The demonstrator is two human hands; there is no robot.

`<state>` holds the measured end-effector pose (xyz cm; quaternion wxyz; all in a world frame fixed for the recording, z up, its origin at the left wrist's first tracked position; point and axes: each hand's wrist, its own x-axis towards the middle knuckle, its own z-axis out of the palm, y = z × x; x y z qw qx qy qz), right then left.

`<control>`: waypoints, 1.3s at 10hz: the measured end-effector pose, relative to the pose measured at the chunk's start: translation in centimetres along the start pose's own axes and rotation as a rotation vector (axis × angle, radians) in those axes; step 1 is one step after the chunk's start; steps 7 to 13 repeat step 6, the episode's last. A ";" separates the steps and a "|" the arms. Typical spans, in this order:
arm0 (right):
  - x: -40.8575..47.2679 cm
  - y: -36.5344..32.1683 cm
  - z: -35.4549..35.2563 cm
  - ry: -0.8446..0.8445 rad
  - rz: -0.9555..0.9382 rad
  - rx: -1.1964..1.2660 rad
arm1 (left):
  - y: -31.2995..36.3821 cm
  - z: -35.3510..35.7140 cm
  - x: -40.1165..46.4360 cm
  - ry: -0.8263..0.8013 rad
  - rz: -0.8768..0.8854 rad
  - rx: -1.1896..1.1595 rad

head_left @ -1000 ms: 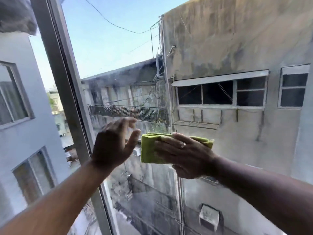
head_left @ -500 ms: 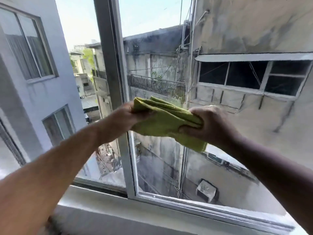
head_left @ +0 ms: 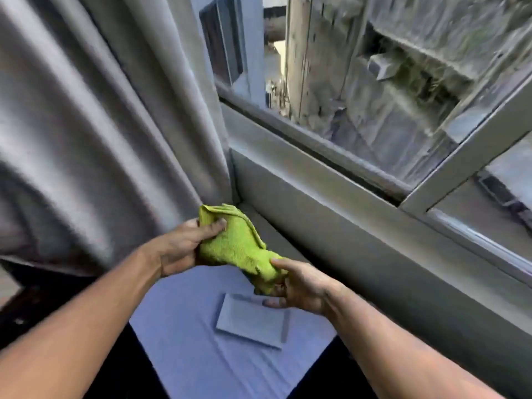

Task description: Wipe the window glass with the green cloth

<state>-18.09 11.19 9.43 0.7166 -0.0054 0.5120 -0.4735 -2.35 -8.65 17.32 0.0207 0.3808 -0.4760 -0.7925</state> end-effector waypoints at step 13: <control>15.7 22.2 -9.2 0.810 0.088 -0.671 | -31.8 -9.2 12.0 0.318 -0.211 1.197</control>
